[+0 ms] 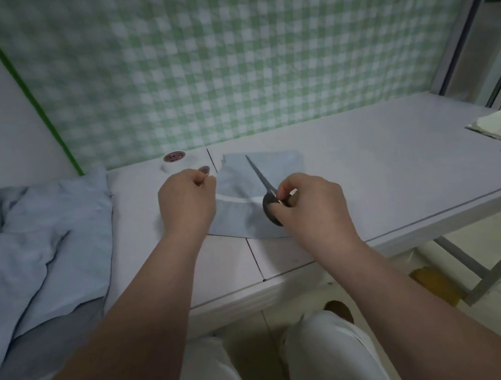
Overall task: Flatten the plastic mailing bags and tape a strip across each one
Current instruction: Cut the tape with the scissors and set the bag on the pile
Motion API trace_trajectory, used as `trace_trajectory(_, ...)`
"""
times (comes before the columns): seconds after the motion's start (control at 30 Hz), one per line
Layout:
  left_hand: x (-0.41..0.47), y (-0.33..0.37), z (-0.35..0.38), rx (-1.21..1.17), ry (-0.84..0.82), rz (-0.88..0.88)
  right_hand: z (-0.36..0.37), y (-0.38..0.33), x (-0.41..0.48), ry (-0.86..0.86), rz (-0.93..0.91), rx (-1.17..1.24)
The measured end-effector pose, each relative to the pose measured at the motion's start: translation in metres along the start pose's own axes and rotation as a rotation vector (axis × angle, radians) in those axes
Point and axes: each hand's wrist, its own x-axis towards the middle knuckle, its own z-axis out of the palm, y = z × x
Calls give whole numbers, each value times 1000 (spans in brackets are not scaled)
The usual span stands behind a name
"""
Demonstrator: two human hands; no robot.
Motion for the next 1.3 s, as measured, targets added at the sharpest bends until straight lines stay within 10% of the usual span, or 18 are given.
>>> trace_trajectory(0.37, 12, -58, -47, 537, -50, -137, 50, -49, -16, -288, -236, -265)
trace_trajectory(0.7, 12, -28, -44, 500, 5, 59, 55, -71, -28, -399, -391, -448)
trace_trajectory(1.0, 3, 9, -4, 178, -162, 288, 48, -35, -12, -244, -405, -443)
trace_trajectory(1.3, -15, 3, 28, 546, -644, 367, 37, 23, 11, -396, -199, -655)
